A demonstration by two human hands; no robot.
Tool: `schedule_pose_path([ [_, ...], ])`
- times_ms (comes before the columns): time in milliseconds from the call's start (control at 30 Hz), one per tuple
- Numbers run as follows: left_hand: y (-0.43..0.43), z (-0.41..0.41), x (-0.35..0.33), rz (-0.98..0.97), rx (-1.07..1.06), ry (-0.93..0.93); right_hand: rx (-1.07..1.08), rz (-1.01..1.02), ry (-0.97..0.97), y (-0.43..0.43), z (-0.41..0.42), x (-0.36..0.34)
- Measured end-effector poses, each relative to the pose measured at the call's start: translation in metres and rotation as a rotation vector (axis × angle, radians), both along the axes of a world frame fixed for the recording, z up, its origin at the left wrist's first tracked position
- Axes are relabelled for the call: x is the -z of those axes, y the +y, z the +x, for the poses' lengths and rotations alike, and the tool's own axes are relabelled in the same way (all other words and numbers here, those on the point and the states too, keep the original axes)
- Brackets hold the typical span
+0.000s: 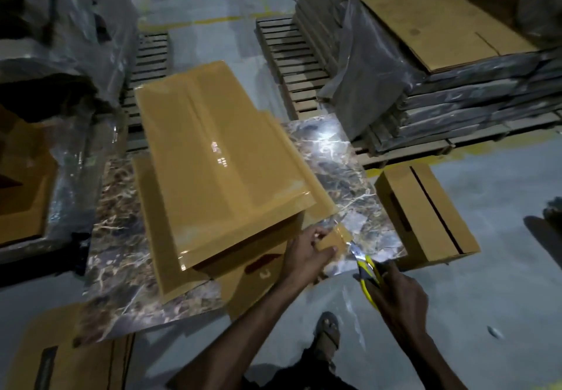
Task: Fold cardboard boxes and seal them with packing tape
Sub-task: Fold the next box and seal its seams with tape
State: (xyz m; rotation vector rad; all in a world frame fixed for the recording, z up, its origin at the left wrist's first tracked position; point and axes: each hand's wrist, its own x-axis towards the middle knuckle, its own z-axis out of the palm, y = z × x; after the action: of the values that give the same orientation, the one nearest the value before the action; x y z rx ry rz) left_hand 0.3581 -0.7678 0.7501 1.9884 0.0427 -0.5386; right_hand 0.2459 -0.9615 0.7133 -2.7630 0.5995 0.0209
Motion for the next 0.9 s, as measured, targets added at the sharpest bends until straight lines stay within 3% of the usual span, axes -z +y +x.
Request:
schedule_pose_path([
  [133, -0.084, 0.053, 0.009, 0.093, 0.067, -0.067, 0.006, 0.107, -0.136, -0.06, 0.061, 0.026],
  [300, -0.147, 0.114, 0.032, 0.194, 0.03, -0.077, 0.058, 0.107, -0.016, -0.106, 0.13, 0.055],
  [567, -0.159, 0.165, 0.083, 0.19, -0.026, 0.077, 0.051, 0.097, 0.094, -0.125, 0.163, 0.102],
  [767, -0.163, 0.172, 0.104, 0.292, 0.063, -0.094, 0.094, 0.159, 0.134, -0.128, 0.164, 0.116],
  [900, -0.159, 0.169, 0.11, 0.285, 0.073, -0.004, 0.126, 0.173, 0.17, -0.125, 0.162, 0.111],
])
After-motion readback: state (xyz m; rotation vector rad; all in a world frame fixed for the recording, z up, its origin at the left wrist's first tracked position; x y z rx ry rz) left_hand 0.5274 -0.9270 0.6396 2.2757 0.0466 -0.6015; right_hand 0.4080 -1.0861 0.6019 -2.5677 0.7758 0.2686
